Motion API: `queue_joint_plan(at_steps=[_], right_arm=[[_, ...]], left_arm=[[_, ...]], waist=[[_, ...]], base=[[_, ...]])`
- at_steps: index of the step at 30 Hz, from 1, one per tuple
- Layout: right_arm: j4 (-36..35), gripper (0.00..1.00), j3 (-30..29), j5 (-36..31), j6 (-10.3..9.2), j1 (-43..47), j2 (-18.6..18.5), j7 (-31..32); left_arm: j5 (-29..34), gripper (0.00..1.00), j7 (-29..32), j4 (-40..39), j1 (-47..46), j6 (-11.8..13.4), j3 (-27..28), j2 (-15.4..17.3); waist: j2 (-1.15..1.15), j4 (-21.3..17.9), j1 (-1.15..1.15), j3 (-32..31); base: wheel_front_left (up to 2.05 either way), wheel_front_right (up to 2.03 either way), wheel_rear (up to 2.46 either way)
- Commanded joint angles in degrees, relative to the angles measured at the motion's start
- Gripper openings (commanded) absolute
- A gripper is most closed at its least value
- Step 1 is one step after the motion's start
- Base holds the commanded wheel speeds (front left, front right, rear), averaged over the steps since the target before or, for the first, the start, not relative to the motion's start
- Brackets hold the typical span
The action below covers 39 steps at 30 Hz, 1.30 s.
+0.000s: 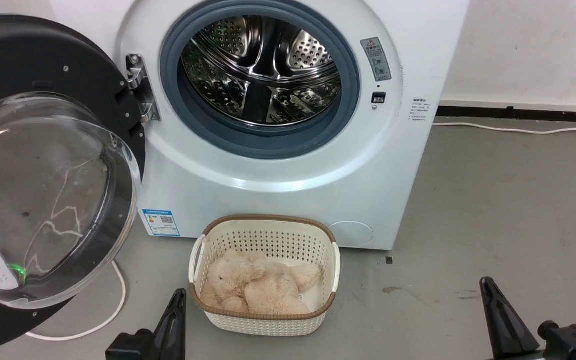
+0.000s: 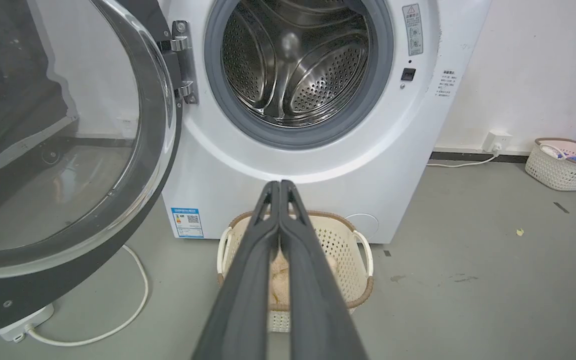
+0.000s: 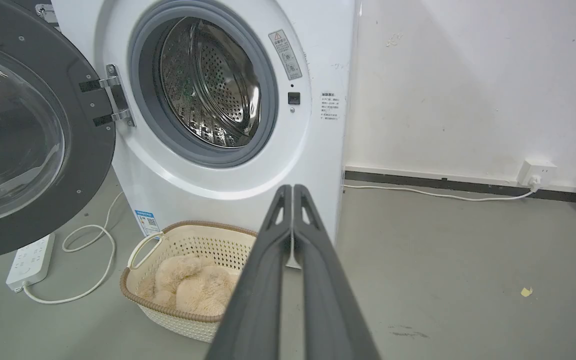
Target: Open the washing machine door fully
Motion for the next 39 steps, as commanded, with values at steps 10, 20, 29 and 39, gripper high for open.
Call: queue_joint_plan(at_steps=[10, 20, 29, 39], right_arm=[[0.08, 0.0, 0.29, -0.56, -0.01, -0.97, 0.0, 1.32], [0.13, 0.0, 0.47, -0.91, -0.01, -1.57, 0.01, 2.16], [0.18, 0.0, 0.65, -1.26, -0.01, -2.17, 0.01, 3.0], [0.24, 0.0, 0.85, -1.65, -0.02, -2.83, 0.01, 3.93]], left_arm=[[1.71, 0.0, 1.33, -0.26, -0.71, -0.9, 1.46, -0.95], [2.81, 0.0, 2.24, -0.43, -1.15, -1.47, 2.48, -1.6], [3.9, 0.0, 3.14, -0.59, -1.59, -2.04, 3.5, -2.24], [5.13, 0.0, 4.16, -0.78, -2.08, -2.67, 4.63, -2.96]], waist=[[0.0, -0.08, 0.0, 0.19], [0.0, -0.15, 0.0, 0.35], [0.0, -0.22, 0.0, 0.51], [0.0, -0.29, 0.0, 0.69]], base=[[0.0, 0.0, 0.0], [0.0, 0.0, 0.0], [0.0, 0.0, 0.0], [0.0, 0.0, 0.0]])
